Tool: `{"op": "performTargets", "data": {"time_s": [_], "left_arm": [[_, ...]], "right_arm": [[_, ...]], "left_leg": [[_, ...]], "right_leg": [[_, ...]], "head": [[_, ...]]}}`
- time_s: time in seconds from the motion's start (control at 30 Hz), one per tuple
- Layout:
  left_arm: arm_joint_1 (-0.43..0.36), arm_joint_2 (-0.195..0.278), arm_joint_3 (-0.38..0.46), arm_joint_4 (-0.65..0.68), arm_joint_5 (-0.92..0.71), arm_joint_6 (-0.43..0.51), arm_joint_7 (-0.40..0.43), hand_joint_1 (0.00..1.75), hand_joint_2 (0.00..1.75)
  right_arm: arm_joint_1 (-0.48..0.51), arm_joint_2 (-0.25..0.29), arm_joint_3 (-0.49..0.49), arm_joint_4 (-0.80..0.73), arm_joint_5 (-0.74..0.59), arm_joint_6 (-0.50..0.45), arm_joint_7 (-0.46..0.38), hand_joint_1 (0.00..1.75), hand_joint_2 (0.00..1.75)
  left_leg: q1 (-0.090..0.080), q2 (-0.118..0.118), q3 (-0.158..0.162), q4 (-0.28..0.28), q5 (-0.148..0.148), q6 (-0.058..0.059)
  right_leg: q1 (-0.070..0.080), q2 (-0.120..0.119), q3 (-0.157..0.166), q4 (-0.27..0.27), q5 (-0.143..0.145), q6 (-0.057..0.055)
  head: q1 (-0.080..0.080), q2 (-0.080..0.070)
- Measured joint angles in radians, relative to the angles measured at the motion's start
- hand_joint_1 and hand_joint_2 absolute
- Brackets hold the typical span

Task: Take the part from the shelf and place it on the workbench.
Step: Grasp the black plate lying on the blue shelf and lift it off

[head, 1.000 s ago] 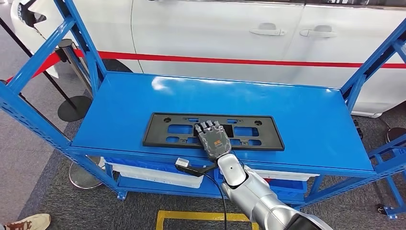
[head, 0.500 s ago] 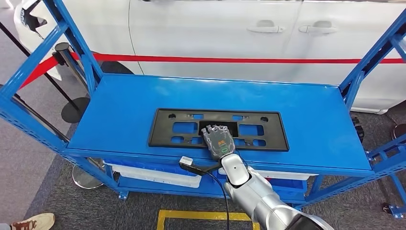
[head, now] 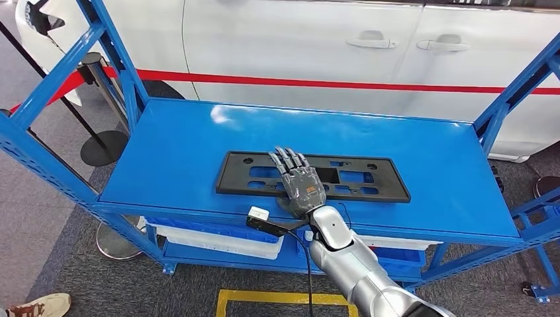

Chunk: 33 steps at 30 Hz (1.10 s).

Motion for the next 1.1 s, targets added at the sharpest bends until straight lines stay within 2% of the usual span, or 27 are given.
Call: {"op": "performTargets", "data": {"time_s": [0.07,0.1,0.13,0.17,0.23,0.3,0.33,0.4,0.47,0.5,0.6,0.63,0.67,0.7,0.77,0.8,0.83,0.93,1.0,1.03,1.1], "left_arm": [[0.001,0.000,0.010,0.000,0.008,-0.009,-0.018,0.00,1.75],[0.001,0.000,0.013,0.000,0.010,-0.011,-0.023,0.00,1.75],[0.002,0.000,0.017,0.000,0.010,-0.013,-0.024,0.00,1.75],[0.002,0.000,0.019,0.000,0.009,-0.014,-0.023,0.00,1.75],[0.002,0.000,0.022,0.000,0.005,-0.014,-0.018,0.00,1.75],[0.001,-0.002,0.026,0.000,0.002,-0.014,-0.011,0.00,1.75],[0.001,-0.003,0.029,0.000,0.002,-0.012,-0.009,0.00,1.75],[0.001,-0.004,0.037,0.000,0.008,-0.007,-0.009,0.00,1.75],[0.001,-0.004,0.045,0.000,0.014,-0.002,-0.017,0.00,1.75],[-0.001,-0.004,0.049,0.000,0.015,-0.002,-0.022,0.00,1.75],[-0.004,-0.005,0.057,0.000,0.013,-0.005,-0.034,0.00,1.75],[-0.004,-0.006,0.058,0.000,0.011,-0.006,-0.037,0.00,1.75],[-0.003,-0.006,0.059,0.000,0.008,-0.006,-0.039,0.00,1.75],[-0.004,-0.006,0.060,0.000,0.005,-0.006,-0.040,0.00,1.75],[-0.006,-0.005,0.061,0.000,0.002,-0.006,-0.041,0.00,1.75],[-0.009,-0.005,0.061,0.000,0.001,-0.007,-0.042,0.00,1.75],[-0.010,-0.004,0.062,0.000,0.001,-0.007,-0.042,0.00,1.75],[-0.010,-0.004,0.062,0.000,-0.004,-0.008,-0.043,0.00,1.75],[-0.010,-0.004,0.062,0.000,-0.009,-0.008,-0.043,0.00,1.75],[-0.012,-0.004,0.063,0.000,-0.012,-0.009,-0.042,0.00,1.75],[-0.013,-0.004,0.063,0.000,-0.017,-0.009,-0.041,0.00,1.75]], "right_arm": [[0.041,-0.015,-0.023,-0.106,-0.164,0.049,-0.114,0.00,1.75],[0.060,-0.025,-0.031,-0.160,-0.224,0.072,-0.147,0.00,1.75],[0.074,-0.035,-0.037,-0.206,-0.261,0.086,-0.165,0.00,1.75],[0.084,-0.045,-0.042,-0.244,-0.287,0.094,-0.179,0.00,1.75],[0.101,-0.059,-0.049,-0.309,-0.353,0.098,-0.228,0.00,1.75],[0.125,-0.075,-0.059,-0.400,-0.494,0.111,-0.321,0.00,1.75],[0.141,-0.085,-0.063,-0.460,-0.577,0.126,-0.368,0.00,1.75],[0.169,-0.111,-0.069,-0.582,-0.699,0.162,-0.419,0.00,1.75],[0.184,-0.134,-0.072,-0.677,-0.728,0.182,-0.424,0.00,1.75],[0.186,-0.141,-0.072,-0.708,-0.717,0.180,-0.418,0.00,1.75],[0.189,-0.157,-0.071,-0.743,-0.624,0.128,-0.380,0.00,1.75],[0.189,-0.162,-0.069,-0.739,-0.587,0.106,-0.366,0.00,1.75],[0.188,-0.165,-0.066,-0.728,-0.552,0.084,-0.356,0.00,1.75],[0.185,-0.168,-0.061,-0.711,-0.521,0.065,-0.347,0.00,1.75],[0.181,-0.170,-0.050,-0.671,-0.474,0.034,-0.339,0.00,1.75],[0.179,-0.170,-0.043,-0.653,-0.461,0.024,-0.339,0.00,1.75],[0.178,-0.171,-0.037,-0.636,-0.455,0.021,-0.339,0.00,1.75],[0.171,-0.171,-0.015,-0.586,-0.445,0.036,-0.344,0.00,1.75],[0.163,-0.171,0.006,-0.546,-0.433,0.051,-0.354,0.00,1.75],[0.160,-0.171,0.017,-0.525,-0.424,0.056,-0.360,0.00,1.75],[0.156,-0.171,0.040,-0.485,-0.401,0.060,-0.365,0.00,1.75]], "left_leg": [[-0.001,0.000,-0.002,0.000,0.000,0.002],[-0.001,-0.001,-0.002,0.000,-0.001,0.003],[-0.002,-0.002,-0.001,0.000,-0.002,0.003],[-0.002,-0.002,0.001,0.000,-0.003,0.003],[-0.002,-0.003,0.004,0.000,-0.006,0.001],[-0.004,-0.004,0.003,0.002,-0.008,-0.004],[-0.005,-0.004,0.001,0.002,-0.009,-0.009],[-0.007,-0.004,-0.002,0.000,-0.008,-0.020],[-0.007,-0.001,-0.006,0.015,-0.024,-0.030],[-0.007,0.000,-0.017,0.047,-0.046,-0.033],[-0.006,0.001,-0.097,0.227,-0.131,-0.035],[-0.006,0.001,-0.117,0.266,-0.139,-0.036],[-0.006,0.001,-0.120,0.270,-0.128,-0.036],[-0.006,0.001,-0.104,0.234,-0.100,-0.035],[-0.007,0.001,-0.042,0.106,-0.036,-0.029],[-0.008,0.001,-0.017,0.052,-0.019,-0.026],[-0.010,0.000,-0.005,0.024,-0.014,-0.022],[-0.012,-0.002,-0.003,0.008,-0.012,-0.013],[-0.008,-0.002,0.001,0.001,-0.007,-0.002],[-0.006,-0.001,0.002,-0.002,-0.005,0.002],[-0.005,-0.001,0.002,-0.003,-0.005,0.005]], "right_leg": [[-0.003,-0.001,-0.062,0.129,-0.054,0.006],[-0.004,-0.001,-0.080,0.163,-0.058,0.008],[-0.005,-0.001,-0.081,0.160,-0.041,0.007],[-0.006,-0.001,-0.067,0.125,-0.011,0.005],[-0.005,-0.001,-0.018,0.016,0.055,-0.002],[0.000,0.000,0.020,-0.071,0.085,-0.011],[0.003,0.000,0.030,-0.099,0.089,-0.016],[0.005,0.001,0.032,-0.114,0.084,-0.023],[0.000,0.000,0.039,-0.126,0.086,-0.031],[-0.002,0.000,0.043,-0.132,0.088,-0.036],[0.001,-0.002,0.049,-0.135,0.087,-0.045],[0.003,-0.003,0.050,-0.134,0.086,-0.046],[0.004,-0.003,0.051,-0.132,0.085,-0.047],[0.005,-0.002,0.052,-0.130,0.083,-0.047],[0.006,-0.001,0.053,-0.124,0.077,-0.043],[0.007,0.000,0.051,-0.118,0.074,-0.039],[0.008,-0.001,0.048,-0.114,0.072,-0.035],[0.008,-0.002,0.043,-0.109,0.070,-0.024],[0.006,-0.002,0.030,-0.076,0.044,-0.013],[0.003,-0.002,0.010,-0.032,0.017,-0.007],[-0.002,-0.002,-0.050,0.093,-0.040,0.001]], "head": [[0.000,0.000],[0.000,0.000],[0.000,0.000],[0.001,0.000],[0.001,0.000],[0.001,0.000],[0.001,0.000],[0.001,0.000],[0.000,0.000],[-0.001,0.000],[-0.002,0.000],[-0.002,0.000],[-0.002,0.000],[-0.002,0.000],[-0.002,0.000],[-0.002,0.000],[-0.001,0.000],[0.000,0.000],[0.000,0.000],[0.000,0.000],[0.000,0.000]]}}
